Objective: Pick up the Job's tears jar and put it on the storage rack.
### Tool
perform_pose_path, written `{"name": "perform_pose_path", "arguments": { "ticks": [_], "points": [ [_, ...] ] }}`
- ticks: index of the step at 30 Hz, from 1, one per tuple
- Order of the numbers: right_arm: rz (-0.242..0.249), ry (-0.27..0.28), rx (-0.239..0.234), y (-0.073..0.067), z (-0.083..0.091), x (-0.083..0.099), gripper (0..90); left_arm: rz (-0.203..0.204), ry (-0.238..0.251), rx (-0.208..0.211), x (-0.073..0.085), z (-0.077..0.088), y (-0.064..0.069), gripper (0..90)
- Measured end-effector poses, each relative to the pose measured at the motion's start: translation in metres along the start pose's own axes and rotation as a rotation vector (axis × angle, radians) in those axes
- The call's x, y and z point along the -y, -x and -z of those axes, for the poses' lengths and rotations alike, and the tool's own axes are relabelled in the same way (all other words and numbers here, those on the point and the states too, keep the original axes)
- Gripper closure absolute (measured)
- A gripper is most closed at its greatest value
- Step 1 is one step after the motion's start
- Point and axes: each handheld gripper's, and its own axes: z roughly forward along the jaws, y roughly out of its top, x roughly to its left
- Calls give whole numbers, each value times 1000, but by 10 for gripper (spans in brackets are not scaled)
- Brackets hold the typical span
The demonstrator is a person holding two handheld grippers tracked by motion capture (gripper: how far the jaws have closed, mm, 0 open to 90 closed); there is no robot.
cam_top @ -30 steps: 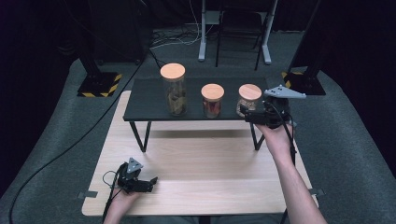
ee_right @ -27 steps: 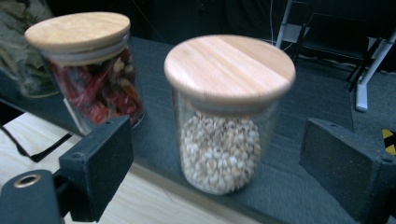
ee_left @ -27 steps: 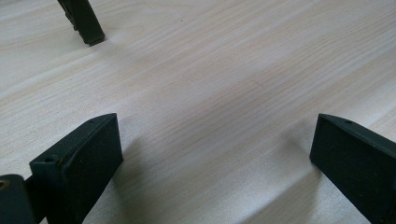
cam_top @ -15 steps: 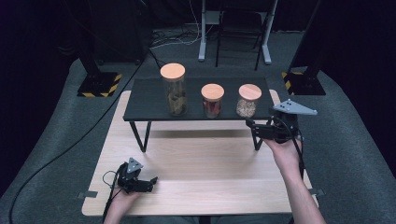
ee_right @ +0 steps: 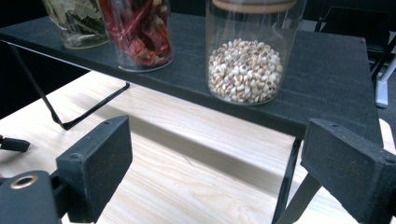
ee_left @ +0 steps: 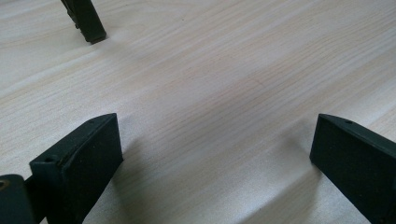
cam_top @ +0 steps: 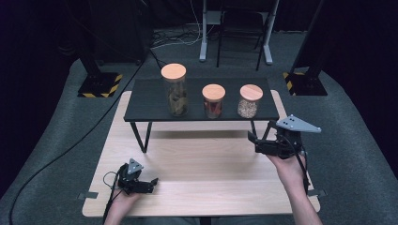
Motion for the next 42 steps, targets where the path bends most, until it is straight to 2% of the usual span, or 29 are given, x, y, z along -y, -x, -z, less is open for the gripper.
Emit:
{"name": "perform_pose_path", "arguments": {
  "ticks": [19,26,42],
  "points": [
    [-5,0,0,-3,7,46,79,1,1,-1,0,0,0,19],
    [27,-6,3,-9,2,64,79,2,-1,-1,0,0,0,19],
    [75,-33,-38,-27,-17,97,81,1,-1,-2,0,0,0,19]
  ]
}}
